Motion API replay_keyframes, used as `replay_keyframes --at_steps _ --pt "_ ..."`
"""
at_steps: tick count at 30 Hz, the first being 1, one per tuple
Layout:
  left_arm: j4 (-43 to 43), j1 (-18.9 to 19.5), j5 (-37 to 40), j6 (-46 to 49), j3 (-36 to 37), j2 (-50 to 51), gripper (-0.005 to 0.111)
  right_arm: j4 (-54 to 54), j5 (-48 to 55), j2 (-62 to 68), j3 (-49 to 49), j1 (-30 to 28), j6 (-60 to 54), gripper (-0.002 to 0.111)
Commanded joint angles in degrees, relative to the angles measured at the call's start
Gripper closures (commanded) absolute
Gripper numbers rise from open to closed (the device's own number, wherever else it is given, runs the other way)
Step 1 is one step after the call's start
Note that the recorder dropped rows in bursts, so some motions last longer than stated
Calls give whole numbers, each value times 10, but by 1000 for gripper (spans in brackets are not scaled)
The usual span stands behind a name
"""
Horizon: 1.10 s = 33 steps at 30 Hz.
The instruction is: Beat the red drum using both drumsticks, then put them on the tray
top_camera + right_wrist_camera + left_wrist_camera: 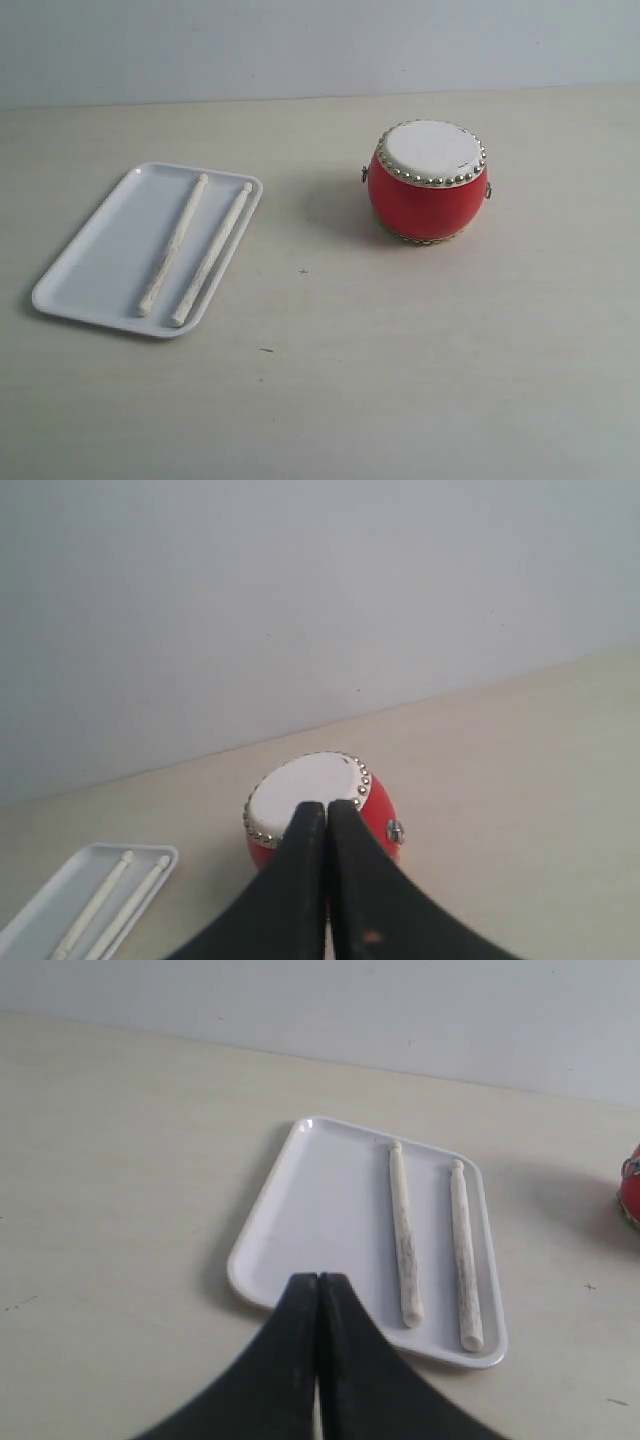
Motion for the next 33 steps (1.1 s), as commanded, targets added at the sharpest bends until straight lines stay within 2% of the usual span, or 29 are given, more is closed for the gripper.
replay_keyframes --at_steps 1,8,12,22,33 --pt "-4 2 -4 5 2 -3 107 39 16 -4 3 -4 0 108" --pt "-4 2 -4 5 2 -3 107 39 101 -4 3 -4 0 108" --pt "-4 2 -4 5 2 -3 107 39 105 -4 18 -4 0 108" --pt "-4 2 -4 5 2 -3 107 -14 -21 -44 73 -4 0 108" --pt "-4 2 -4 5 2 -3 107 -18 -36 -107 104 -4 0 108"
